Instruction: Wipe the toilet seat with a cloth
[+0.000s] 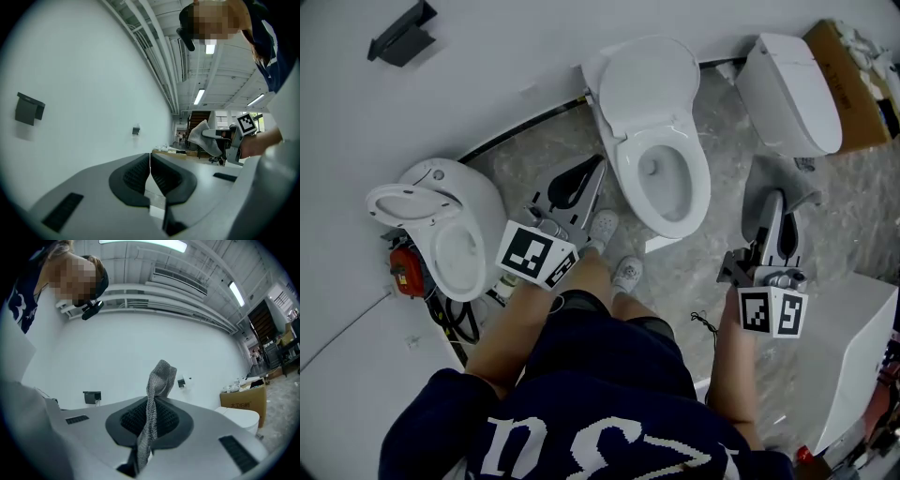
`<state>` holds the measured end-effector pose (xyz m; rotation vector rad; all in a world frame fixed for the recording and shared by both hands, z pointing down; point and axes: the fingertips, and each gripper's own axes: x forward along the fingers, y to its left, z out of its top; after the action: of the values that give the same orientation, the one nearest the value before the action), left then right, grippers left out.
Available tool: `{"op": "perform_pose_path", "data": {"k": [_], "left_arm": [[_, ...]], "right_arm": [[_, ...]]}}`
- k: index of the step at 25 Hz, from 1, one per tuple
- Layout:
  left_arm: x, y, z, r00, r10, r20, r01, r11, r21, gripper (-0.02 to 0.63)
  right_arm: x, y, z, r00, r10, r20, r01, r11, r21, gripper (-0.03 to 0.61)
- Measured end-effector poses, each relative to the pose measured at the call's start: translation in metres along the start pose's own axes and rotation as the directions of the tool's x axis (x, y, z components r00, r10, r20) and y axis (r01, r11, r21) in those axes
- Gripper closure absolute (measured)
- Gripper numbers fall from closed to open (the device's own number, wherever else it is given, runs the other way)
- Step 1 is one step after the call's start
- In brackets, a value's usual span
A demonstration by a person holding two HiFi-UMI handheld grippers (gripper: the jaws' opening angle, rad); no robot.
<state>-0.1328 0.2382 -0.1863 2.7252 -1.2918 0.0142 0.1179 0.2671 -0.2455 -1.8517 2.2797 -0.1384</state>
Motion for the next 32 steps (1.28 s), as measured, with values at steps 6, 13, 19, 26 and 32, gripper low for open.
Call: {"op": "perform_pose_path", "data": {"k": [6, 13, 19, 26, 32], "left_arm": [[0.074, 0.046, -0.014, 0.998, -0.055, -0.022, 0.055, 0.998, 0.000, 0.591], [0.161, 0.091, 0.000, 0.980, -0.200, 0.008, 0.199, 0.978, 0.061, 0.591], [0.214, 0.128, -0.007, 0.971, -0.240, 0.003, 0.240, 0.971, 0.013, 0.591], [0.239, 0.145, -0.047, 0.976, -0.215, -0.034, 0.213, 0.976, -0.050, 0.591], [0.247, 0.156, -0.077, 0.982, -0.170, -0.079, 0.164, 0.983, -0.084, 0.591]], "right_arm": [[0.075, -0.011, -0.016, 0.999, -0.037, -0.011, 0.037, 0.999, -0.023, 0.549], [0.170, -0.005, -0.036, 0.995, -0.096, -0.019, 0.096, 0.995, -0.020, 0.549], [0.213, -0.011, -0.067, 0.987, -0.147, -0.065, 0.147, 0.989, 0.002, 0.549], [0.225, -0.035, -0.114, 0.976, -0.164, -0.140, 0.168, 0.986, 0.016, 0.549], [0.237, -0.041, -0.149, 0.969, -0.128, -0.209, 0.139, 0.990, 0.036, 0.549]]}}
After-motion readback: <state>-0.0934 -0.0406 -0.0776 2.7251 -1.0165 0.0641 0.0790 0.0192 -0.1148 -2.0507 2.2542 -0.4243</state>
